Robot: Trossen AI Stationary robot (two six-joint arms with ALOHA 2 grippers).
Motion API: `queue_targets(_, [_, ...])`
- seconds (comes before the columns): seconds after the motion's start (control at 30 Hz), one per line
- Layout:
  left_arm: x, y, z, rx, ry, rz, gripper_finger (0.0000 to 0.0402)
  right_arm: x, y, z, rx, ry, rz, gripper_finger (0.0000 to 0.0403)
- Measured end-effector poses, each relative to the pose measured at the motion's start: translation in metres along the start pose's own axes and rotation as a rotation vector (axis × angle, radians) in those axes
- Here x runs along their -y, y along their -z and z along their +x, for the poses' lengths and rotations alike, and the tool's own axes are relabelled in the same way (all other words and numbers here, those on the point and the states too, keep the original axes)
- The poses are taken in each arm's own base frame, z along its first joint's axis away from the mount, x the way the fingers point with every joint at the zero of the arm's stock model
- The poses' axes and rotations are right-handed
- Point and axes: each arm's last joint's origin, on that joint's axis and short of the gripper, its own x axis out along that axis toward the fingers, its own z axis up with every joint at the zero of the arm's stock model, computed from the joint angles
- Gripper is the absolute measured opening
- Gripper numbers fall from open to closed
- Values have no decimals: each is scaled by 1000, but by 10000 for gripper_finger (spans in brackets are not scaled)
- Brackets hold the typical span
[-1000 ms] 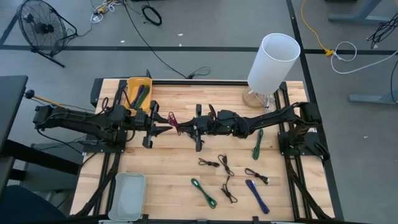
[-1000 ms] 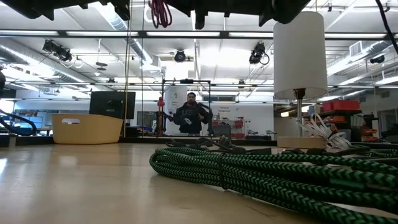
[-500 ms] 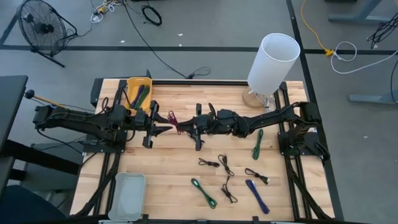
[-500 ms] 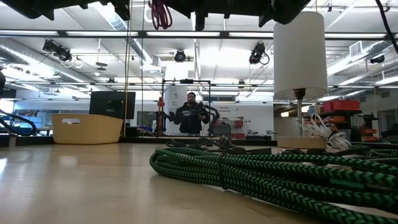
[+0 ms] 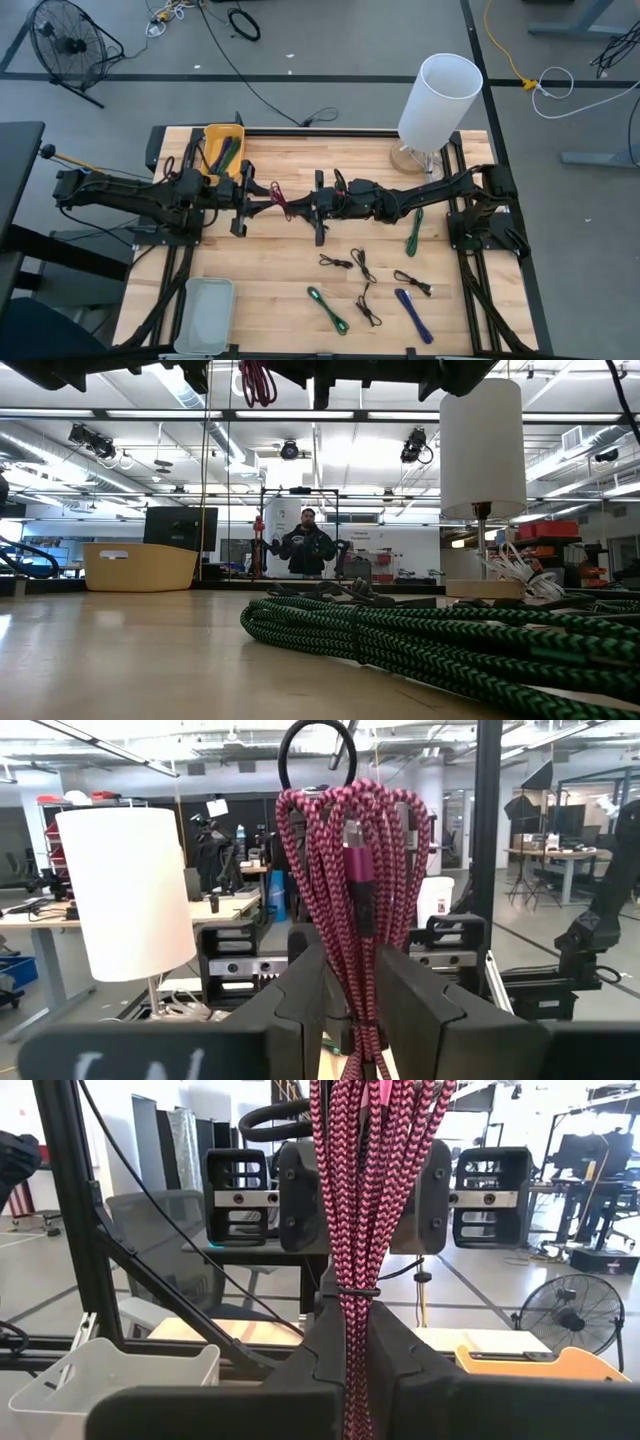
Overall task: Pick & Place USB Port
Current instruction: Put the pink charger cable into the yellow bin
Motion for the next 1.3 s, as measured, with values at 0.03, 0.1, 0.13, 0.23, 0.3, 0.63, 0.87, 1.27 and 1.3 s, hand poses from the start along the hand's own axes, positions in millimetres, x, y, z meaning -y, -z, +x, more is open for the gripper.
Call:
queue_targets(0.03, [0, 0, 0, 3, -1, -4, 94, 0, 0, 0, 0, 1, 0, 6])
queue_targets(0.1, [0, -1, 0, 12, -3, -17, 94, 1, 0, 0, -1, 3, 0, 6])
queue_targets(0.13, [0, -1, 0, 14, -3, -25, 94, 2, 0, 0, -2, 1, -1, 6])
queue_targets(0.23, [1, 3, 3, -6, 33, -26, 94, 2, 0, 0, -3, -2, -7, 6])
queue_targets(0.3, [2, 5, 5, -11, 53, -26, 94, 2, 0, 0, -4, -2, -12, 6])
queue_targets(0.63, [2, 8, 12, 13, 59, -24, 90, 5, 0, 0, 3, 9, -8, 9])
queue_targets(0.87, [2, 9, 12, 9, 61, -25, 12, 5, 0, 0, -2, 13, -6, 11])
queue_targets(1.27, [0, 7, 4, -37, -20, -30, 4, 6, 1, 0, -11, 16, -19, 81])
queue_targets(1.3, [0, 6, 2, -42, -26, -29, 4, 6, 1, 0, -11, 16, -19, 84])
